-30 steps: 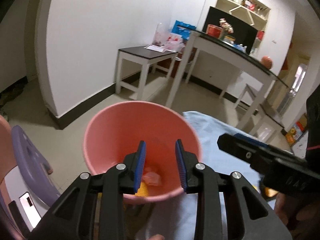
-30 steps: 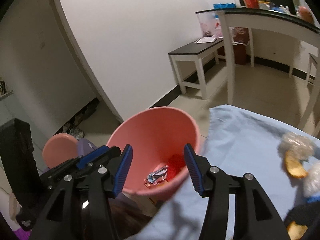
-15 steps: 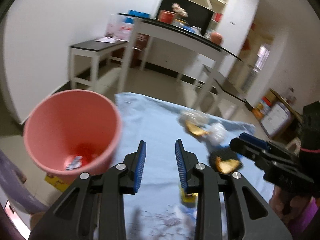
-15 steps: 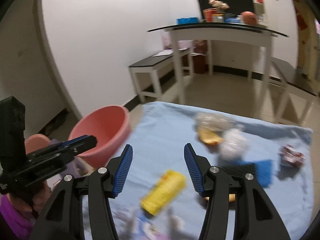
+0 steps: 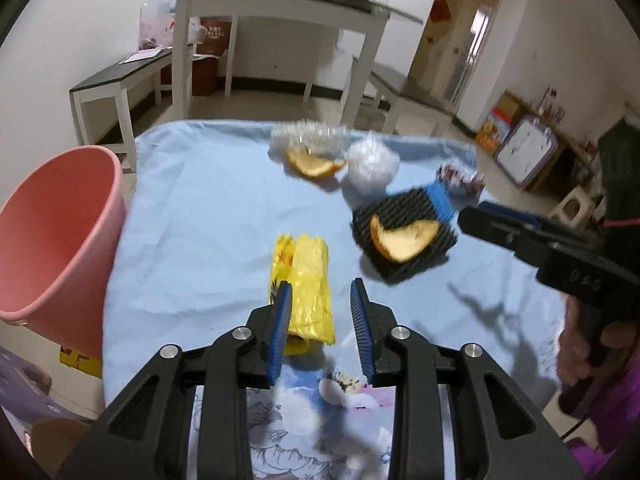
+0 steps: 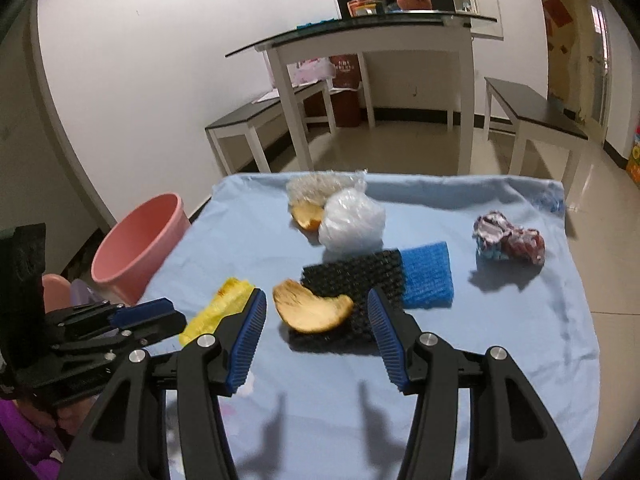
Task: Collect trash
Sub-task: 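Grasp the yellow plastic bag with the left gripper while the right gripper grasps the orange peel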
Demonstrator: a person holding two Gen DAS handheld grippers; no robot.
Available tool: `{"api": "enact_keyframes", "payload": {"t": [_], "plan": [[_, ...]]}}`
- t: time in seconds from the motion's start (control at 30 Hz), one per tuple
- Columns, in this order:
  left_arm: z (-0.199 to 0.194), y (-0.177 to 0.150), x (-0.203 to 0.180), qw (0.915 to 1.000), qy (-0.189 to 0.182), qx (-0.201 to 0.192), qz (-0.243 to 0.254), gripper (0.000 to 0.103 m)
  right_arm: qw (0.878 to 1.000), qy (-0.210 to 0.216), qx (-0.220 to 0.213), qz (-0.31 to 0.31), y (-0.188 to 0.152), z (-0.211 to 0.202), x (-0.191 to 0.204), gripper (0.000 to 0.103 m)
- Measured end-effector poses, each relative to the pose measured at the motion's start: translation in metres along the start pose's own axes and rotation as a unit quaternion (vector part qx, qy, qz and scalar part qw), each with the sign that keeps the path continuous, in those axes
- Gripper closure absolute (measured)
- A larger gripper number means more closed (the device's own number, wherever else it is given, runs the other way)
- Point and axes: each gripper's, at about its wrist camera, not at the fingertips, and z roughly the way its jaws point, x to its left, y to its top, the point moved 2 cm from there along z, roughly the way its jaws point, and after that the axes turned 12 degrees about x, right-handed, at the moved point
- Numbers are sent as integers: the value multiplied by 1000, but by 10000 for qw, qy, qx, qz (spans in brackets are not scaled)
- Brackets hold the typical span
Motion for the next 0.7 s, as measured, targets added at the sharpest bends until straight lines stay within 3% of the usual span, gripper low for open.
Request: {"api": "enact_keyframes", "payload": {"t": [0.33,0.43,0.5,0.6,0.7], "plan": [[19,-5,2,9989,449,158,51,74,9996,-111,256,-55,2,35,3,59],[23,-7,4,9985,500,197,42,83,9992,-204,346,12,5,46,3,60],[23,-8,5,9987,489,168,45,89,9989,-211,404,49,6,52,3,68],[18,-7,5,9990,434,61,51,96,9987,-175,458,151,7,57,2,96],[8,-5,9,9992,373,-80,-83,98,9991,-55,369,221,9,53,4,97]]}}
